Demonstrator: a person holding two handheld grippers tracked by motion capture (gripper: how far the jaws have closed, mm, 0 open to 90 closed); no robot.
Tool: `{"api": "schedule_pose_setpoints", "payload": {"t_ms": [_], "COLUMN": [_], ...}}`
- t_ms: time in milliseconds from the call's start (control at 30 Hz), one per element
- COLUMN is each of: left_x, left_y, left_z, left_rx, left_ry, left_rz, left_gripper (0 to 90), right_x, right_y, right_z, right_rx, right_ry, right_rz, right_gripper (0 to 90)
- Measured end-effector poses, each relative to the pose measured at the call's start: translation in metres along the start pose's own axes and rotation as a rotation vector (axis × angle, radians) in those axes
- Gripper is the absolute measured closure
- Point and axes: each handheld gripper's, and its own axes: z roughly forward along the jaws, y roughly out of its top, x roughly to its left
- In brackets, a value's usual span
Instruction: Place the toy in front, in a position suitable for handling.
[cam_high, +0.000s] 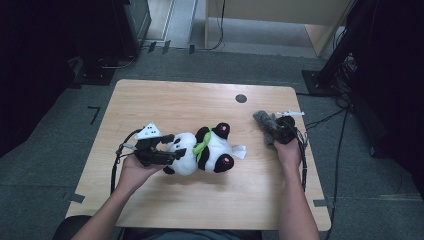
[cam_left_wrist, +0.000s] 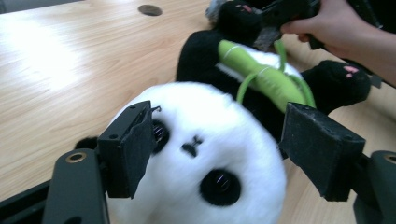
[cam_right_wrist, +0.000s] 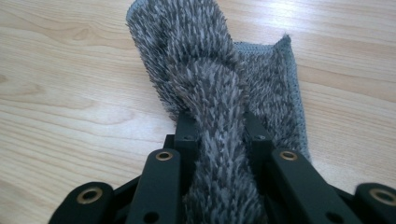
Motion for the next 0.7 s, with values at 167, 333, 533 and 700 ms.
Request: {"api": "schedule_pose_setpoints", "payload": {"t_ms": [167,333,533,700], "left_x": [0.002,0.003,-0.002,-0.005], "left_y": [-0.010,-0.019,-0.023,-0.029], "left_z": [-0.004,-0.005,-0.003,0.000], "left_rx": [-0.004,0.002,-0.008,0.010], "left_ry": [0.030,0.041,0.036,0.039], "left_rz": [-0.010,-0.027,-0.014,-0.019], "left_gripper": [25.0,25.0,24.2,24.1], "right_x": [0.005,0.011,0.026,0.042], "right_y": [0.013,0.020,0.029,0.035], "right_z": [-0.011,-0.022,-0.031,-0.036], "right_rx": [-0.003,-0.038,-0.053,-0.057], "right_ry": [0.038,0.102,0.112,0.134], "right_rz": [0.027,0.020,-0.036,-0.078], "right_gripper": [75.4,75.2,74.8,74.3]}}
